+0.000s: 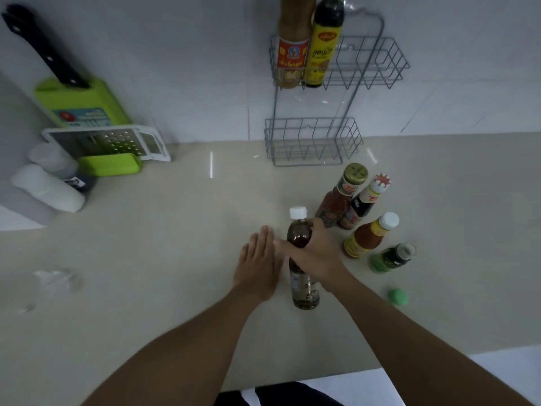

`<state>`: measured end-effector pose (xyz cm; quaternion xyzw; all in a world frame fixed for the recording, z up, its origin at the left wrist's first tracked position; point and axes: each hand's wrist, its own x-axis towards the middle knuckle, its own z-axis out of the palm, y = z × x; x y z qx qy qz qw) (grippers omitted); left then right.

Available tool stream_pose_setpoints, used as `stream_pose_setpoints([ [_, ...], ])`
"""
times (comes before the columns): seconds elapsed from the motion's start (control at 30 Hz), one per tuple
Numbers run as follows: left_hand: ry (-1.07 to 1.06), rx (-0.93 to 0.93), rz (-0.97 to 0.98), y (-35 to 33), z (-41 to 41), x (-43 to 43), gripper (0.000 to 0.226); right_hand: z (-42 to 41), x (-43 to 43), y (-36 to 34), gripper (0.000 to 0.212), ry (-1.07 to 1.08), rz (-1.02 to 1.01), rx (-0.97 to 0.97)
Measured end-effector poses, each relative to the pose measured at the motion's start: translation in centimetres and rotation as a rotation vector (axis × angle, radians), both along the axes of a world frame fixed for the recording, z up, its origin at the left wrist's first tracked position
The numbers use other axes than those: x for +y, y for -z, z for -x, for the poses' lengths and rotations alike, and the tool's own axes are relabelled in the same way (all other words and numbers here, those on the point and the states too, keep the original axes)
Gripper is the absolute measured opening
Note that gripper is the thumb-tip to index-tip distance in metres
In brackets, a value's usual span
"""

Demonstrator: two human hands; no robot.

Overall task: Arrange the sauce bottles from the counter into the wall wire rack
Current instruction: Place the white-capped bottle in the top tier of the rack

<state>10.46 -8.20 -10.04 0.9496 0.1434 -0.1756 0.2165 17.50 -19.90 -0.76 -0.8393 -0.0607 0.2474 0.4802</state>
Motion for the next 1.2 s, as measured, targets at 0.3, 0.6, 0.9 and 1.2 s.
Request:
stream_pose_setpoints([
  [0.3, -0.066, -0.168, 0.083, -8.9, -7.0, 3.4, 0.063, -6.3, 2.9, -11.3, 0.060, -0.023, -0.223, -0.156],
  [0.6, -0.161, -0.472, 0.227, -19.9, -16.0, 6.8, 0.076, -15.8, 4.0, -21.9, 0.054, 0.044, -0.371, -0.439],
  [0.9, -0.163, -0.485, 0.408, -22.7, -19.5, 7.9, 0.092, -23.4, 4.9, -25.0, 0.060, 0.042, -0.383, -0.545],
  [1.2, -0.151, -0.498, 0.384, -21.9, -19.5, 7.3, 0.095, -26.3, 5.8, -21.4, 0.054, -0.091, -0.346, -0.430],
])
